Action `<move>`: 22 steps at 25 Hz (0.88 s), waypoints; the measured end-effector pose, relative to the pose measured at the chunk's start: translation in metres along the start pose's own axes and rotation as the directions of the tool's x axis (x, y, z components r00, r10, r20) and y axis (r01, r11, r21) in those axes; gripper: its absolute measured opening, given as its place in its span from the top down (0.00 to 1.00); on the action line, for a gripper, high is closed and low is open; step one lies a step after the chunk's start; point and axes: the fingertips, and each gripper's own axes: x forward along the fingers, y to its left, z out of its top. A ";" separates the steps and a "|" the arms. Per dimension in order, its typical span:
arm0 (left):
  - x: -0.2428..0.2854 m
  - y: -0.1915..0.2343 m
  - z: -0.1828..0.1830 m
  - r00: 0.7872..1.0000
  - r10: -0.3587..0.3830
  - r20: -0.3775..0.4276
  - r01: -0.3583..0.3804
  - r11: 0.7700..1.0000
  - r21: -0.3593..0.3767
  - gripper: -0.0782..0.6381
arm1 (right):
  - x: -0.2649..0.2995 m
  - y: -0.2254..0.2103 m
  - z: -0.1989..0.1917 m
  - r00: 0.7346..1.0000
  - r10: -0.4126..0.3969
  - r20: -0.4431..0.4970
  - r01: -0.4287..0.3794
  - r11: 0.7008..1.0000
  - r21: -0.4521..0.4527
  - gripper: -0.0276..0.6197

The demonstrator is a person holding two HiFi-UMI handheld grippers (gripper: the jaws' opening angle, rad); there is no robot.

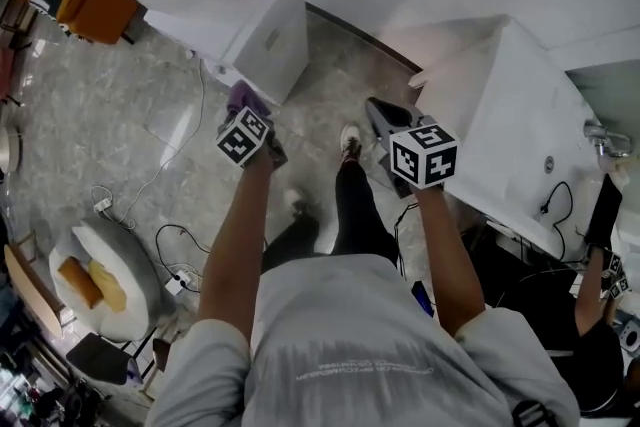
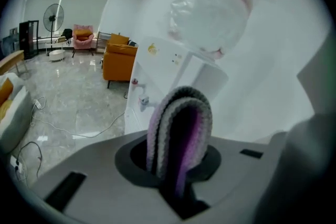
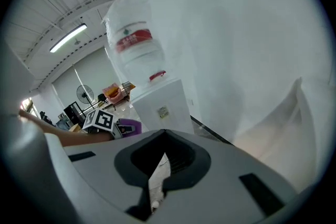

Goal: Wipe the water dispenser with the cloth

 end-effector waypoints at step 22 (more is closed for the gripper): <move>0.121 -0.058 -0.017 0.993 0.019 -0.113 -0.007 0.994 0.105 0.80 | 0.064 -0.077 -0.024 0.992 -0.004 -0.124 0.017 0.995 0.101 0.95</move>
